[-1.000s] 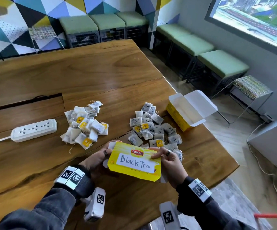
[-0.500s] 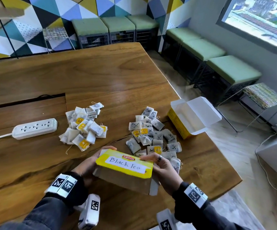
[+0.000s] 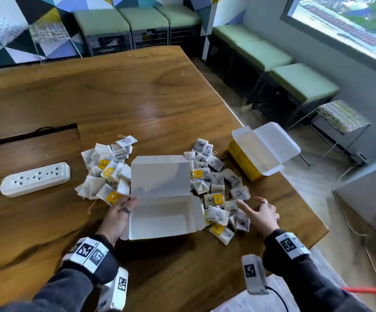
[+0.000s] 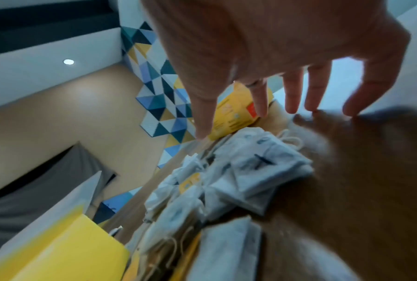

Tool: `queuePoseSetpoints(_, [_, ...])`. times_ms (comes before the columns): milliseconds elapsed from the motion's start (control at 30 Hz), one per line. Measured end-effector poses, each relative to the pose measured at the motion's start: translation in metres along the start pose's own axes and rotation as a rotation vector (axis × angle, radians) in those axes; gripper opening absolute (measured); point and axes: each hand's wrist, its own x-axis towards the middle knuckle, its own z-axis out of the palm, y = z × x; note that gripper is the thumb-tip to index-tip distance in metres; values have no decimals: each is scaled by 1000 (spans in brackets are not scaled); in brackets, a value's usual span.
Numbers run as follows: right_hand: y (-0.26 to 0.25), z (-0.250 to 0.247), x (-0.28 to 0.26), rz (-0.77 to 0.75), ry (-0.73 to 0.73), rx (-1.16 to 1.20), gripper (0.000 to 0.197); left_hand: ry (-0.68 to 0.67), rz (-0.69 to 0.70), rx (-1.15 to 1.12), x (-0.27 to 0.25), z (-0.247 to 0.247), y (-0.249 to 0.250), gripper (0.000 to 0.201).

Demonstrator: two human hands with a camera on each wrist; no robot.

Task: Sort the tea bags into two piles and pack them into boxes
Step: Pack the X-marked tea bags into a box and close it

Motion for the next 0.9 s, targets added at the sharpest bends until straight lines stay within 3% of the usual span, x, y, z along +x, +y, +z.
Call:
queuePoseSetpoints(100, [-1, 11, -3, -50, -84, -99, 96, -13, 0, -8, -1, 1, -5, 23])
queuePoseSetpoints(167, [-3, 22, 1, -67, -74, -120, 100, -17, -17, -28, -4, 2, -4, 19])
queuePoseSetpoints(300, [1, 35, 9, -106, -29, -216, 63, -24, -16, -26, -9, 3, 0, 16])
queuePoseSetpoints(400, [3, 37, 1, -191, -10, -41, 32, -27, -16, -35, -12, 5, 2, 19])
queuePoseSetpoints(667, [6, -1, -16, -300, 128, 287, 26, -75, -17, -66, -9, 3, -5, 16])
queuePoseSetpoints(800, [-29, -28, -41, -470, 150, 309, 25, -88, -27, -74, -7, -1, -10, 39])
queuePoseSetpoints(900, [-65, -26, -67, -617, 8, 363, 28, -92, -36, -78, -5, -5, -18, 70])
